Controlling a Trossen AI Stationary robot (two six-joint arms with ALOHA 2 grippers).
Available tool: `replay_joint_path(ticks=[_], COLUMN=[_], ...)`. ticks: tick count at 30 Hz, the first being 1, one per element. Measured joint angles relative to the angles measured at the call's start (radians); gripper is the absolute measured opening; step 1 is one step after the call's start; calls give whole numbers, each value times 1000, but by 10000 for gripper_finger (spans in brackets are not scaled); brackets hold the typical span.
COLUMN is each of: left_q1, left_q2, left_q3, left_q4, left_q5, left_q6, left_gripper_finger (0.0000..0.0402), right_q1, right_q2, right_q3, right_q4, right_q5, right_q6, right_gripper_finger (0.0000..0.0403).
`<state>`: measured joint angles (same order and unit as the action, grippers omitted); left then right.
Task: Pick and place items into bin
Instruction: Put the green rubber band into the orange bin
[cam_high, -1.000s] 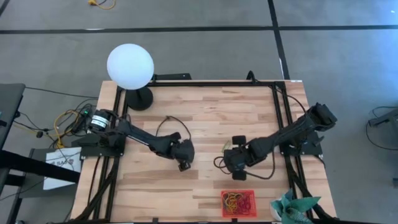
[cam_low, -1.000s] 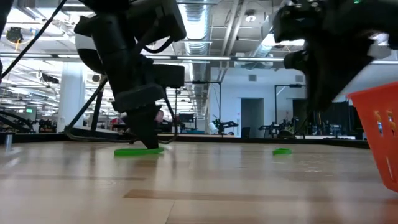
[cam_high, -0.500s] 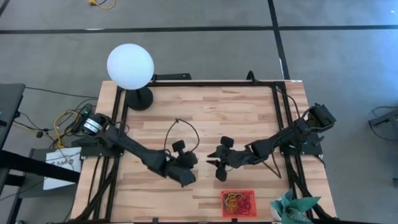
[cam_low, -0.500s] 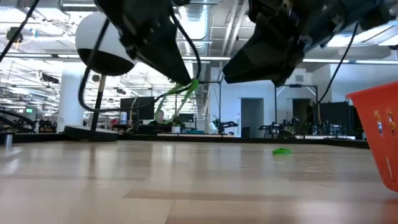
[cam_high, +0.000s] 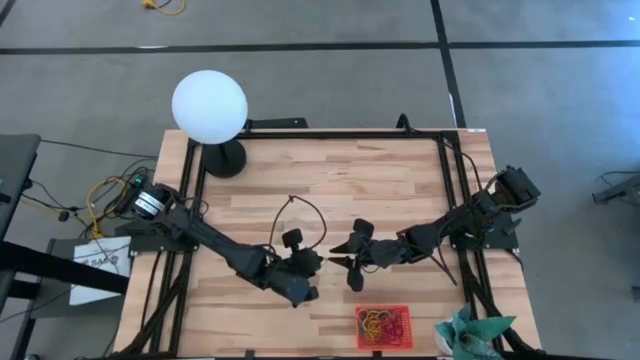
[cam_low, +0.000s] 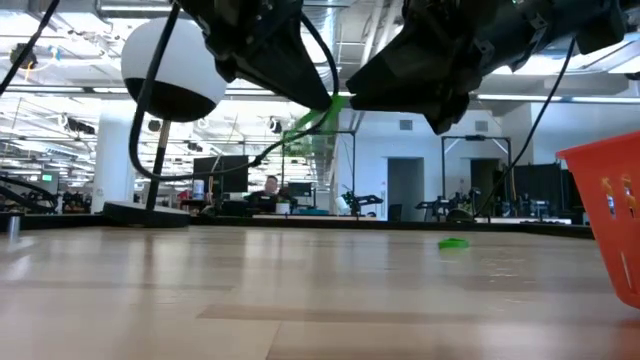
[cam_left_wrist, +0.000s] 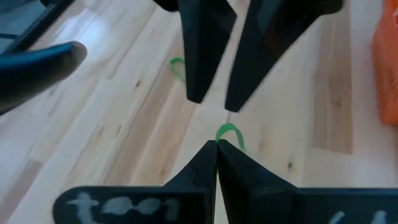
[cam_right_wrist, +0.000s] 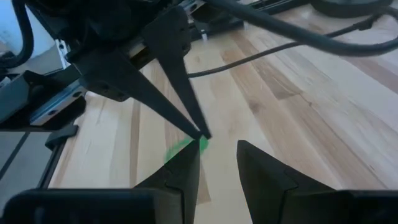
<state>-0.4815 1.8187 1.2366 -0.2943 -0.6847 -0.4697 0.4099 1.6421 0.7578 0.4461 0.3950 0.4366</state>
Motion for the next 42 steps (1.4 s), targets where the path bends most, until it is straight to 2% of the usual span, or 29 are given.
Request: replay_joint_path(ticks=[23, 27, 33, 42], left_q1=[67, 67, 67, 67], left_q2=[0, 0, 0, 0], left_q3=[0, 0, 0, 0], left_q4=[24, 24, 25, 25], left_q5=[-21, -21, -20, 19], left_q6=[60, 68, 67, 44], left_gripper_finger=[0, 0, 0, 0], right_q1=[-56, -59, -59, -59], right_q2=[0, 0, 0, 0], right_q3=[0, 0, 0, 0], right_q4=[-24, -35, -35, -36], right_q5=[0, -1, 0, -2], right_q6=[-1, -1, -12, -26], right_gripper_finger=[100, 76, 9, 4])
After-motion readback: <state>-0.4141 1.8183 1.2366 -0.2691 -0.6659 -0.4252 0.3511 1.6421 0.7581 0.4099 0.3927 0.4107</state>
